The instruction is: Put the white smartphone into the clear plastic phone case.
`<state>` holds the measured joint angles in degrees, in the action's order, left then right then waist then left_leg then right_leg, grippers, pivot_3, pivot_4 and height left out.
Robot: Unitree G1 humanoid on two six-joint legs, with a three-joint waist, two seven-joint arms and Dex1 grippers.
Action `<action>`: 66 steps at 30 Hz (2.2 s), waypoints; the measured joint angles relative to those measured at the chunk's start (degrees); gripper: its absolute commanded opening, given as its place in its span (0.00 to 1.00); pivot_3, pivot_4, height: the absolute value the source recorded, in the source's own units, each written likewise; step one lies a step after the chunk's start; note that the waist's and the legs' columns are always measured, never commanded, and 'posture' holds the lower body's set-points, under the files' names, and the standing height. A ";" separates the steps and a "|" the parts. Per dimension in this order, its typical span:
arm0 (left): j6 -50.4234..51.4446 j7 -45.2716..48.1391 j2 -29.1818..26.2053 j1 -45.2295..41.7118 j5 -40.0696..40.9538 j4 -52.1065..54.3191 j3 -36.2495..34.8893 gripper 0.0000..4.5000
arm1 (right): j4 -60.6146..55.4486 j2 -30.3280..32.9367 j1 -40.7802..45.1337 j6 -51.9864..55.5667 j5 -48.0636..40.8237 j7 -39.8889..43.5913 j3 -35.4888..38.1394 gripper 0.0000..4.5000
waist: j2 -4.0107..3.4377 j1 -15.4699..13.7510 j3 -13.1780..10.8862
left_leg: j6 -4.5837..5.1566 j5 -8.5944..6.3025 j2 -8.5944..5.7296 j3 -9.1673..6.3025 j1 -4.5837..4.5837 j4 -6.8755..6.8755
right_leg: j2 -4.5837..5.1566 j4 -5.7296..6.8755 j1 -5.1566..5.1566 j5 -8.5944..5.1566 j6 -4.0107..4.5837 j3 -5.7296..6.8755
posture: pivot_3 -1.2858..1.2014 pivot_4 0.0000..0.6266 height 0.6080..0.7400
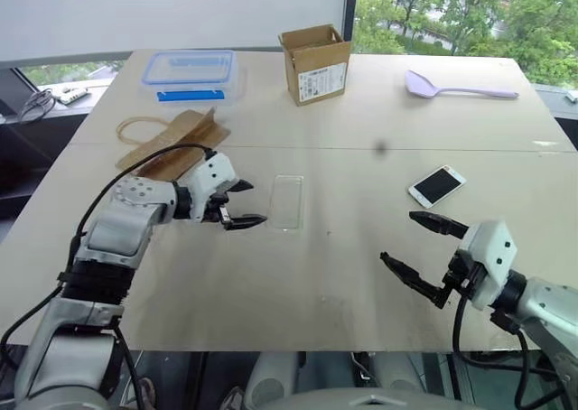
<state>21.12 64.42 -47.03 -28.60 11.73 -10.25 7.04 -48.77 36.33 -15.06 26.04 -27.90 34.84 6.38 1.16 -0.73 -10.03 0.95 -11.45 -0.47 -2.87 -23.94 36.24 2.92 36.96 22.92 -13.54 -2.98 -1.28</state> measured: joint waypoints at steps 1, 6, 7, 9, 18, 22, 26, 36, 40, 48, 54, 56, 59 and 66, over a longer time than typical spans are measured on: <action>-0.08 -0.49 0.36 -0.07 -0.85 -0.07 0.36 0.99 | -0.01 -0.02 0.02 0.01 0.08 -0.23 -0.26 1.00 | 0.00 -0.03 0.00 | 0.00 0.00 0.00 0.00 0.00 0.00 | 0.00 0.00 0.00 0.00 0.00 0.01 | 0.52 0.24 1.00; -1.47 -2.14 2.78 -0.05 -4.27 0.55 2.87 0.99 | -0.04 -0.02 0.05 0.06 0.17 -0.57 -0.95 1.00 | 0.00 0.00 0.00 | 0.00 0.00 0.01 -0.01 0.00 0.00 | -0.01 0.01 0.00 0.01 0.00 0.00 | 0.52 0.24 1.00; -1.37 -2.17 3.52 -0.04 -4.22 1.08 3.00 0.99 | -0.04 0.01 0.14 0.07 0.15 -0.57 -0.95 1.00 | 0.00 -0.03 0.00 | 0.00 0.00 0.00 -0.01 0.00 0.02 | -0.01 0.01 -0.01 0.01 0.00 0.01 | 0.52 0.24 1.00; 0.26 -2.03 5.60 0.03 -2.65 3.41 2.93 0.99 | -0.05 0.08 0.33 0.08 0.12 -0.56 -0.93 1.00 | 0.01 -0.05 0.00 | 0.00 0.00 0.00 -0.02 -0.02 0.04 | 0.00 0.01 -0.01 0.01 0.00 0.01 | 0.52 0.24 1.00; -7.05 6.59 3.72 -2.02 -0.55 -0.60 2.46 0.99 | -0.20 0.95 -0.43 0.08 -0.79 0.05 -0.58 1.00 | 0.00 0.78 0.00 | 0.00 0.00 0.03 0.03 0.05 0.05 | -0.08 0.13 0.00 0.00 0.01 0.01 | 0.52 0.24 1.00; -19.74 12.84 3.94 -10.03 -4.26 -13.34 4.87 0.99 | -0.30 1.74 -0.16 0.07 -1.53 0.70 0.64 1.00 | 0.02 0.26 0.01 | 0.01 0.01 -0.04 0.16 0.03 0.15 | -0.07 0.12 -0.09 0.00 0.00 0.10 | 0.52 0.24 1.00; -30.82 17.92 8.05 -17.97 -7.87 -27.63 7.55 0.99 | -0.38 2.07 0.24 0.19 -1.84 0.82 1.03 1.00 | 0.04 -0.24 0.02 | 0.01 0.00 -0.10 0.15 0.01 0.18 | -0.05 0.10 -0.17 0.00 0.00 0.16 | 0.52 0.24 1.00; -50.74 22.15 17.47 -30.72 -16.77 -54.49 11.79 0.62 | -4.78 2.43 -1.79 2.53 -2.78 -1.78 2.13 1.00 | 0.07 -0.44 0.08 | 0.04 0.00 -0.25 -0.06 -0.03 0.32 | -0.01 0.11 -0.31 0.06 -0.37 0.32 | 0.52 0.24 1.00; -52.18 23.17 18.80 -32.24 -18.28 -58.02 11.88 0.22 | -6.29 2.22 -2.87 3.00 -3.03 -3.05 2.66 1.00 | 0.05 -0.60 0.12 | 0.07 0.01 -0.22 -0.19 0.01 0.65 | 0.02 0.11 -0.54 -0.07 -0.37 0.41 | 0.52 0.24 1.00; -44.37 23.84 20.34 -32.62 -17.86 -59.20 8.75 0.01 | -6.89 1.53 -3.63 3.34 -2.92 -4.14 2.28 1.00 | 0.06 -0.12 0.12 | 0.13 -0.03 -0.19 -0.58 0.06 0.82 | 0.05 0.13 -0.71 -0.05 -0.40 0.53 | 0.52 0.24 1.00; -24.79 25.33 20.55 -25.02 -15.04 -39.87 7.95 0.01 | -6.68 1.51 -2.44 4.30 -3.83 -4.17 1.34 1.00 | 0.04 0.14 0.08 | 0.17 -0.08 -0.18 -0.58 -0.02 0.78 | 0.09 0.12 -0.66 0.08 -0.19 0.47 | 0.52 0.24 1.00; -17.67 24.92 21.13 -20.98 -13.90 -30.65 8.22 0.01 | -6.32 1.48 -1.61 5.36 -4.49 -4.51 1.21 1.00 | 0.05 0.17 0.06 | 0.18 -0.09 -0.17 -0.59 -0.02 0.77 | 0.09 0.10 -0.64 0.08 -0.16 0.47 | 0.52 0.24 1.00; -9.75 21.36 21.72 -16.06 -13.99 -18.26 9.38 0.01 | -5.86 1.48 0.06 6.65 -4.65 -5.38 0.96 1.00 | 0.03 0.10 0.06 | 0.18 -0.09 -0.16 -0.61 -0.01 0.72 | 0.08 0.10 -0.60 0.08 -0.15 0.46 | 0.52 0.24 1.00; 2.89 9.46 27.48 -12.62 -16.01 -5.47 13.26 0.01 | -5.63 4.73 2.76 16.10 -3.78 -10.00 0.16 1.00 | 0.04 -0.05 0.06 | 0.19 -0.09 -0.23 -0.56 -0.03 0.73 | 0.13 0.08 -0.58 -0.04 -0.35 0.42 | 0.52 0.24 1.00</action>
<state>24.00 73.88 -19.55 -41.23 -4.28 -15.73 20.30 -54.41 41.06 -12.30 42.14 -31.68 24.84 6.55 1.19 -0.78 -9.98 1.13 -11.54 -0.70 -3.43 -23.97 36.97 3.05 37.04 22.34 -13.58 -3.33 -0.86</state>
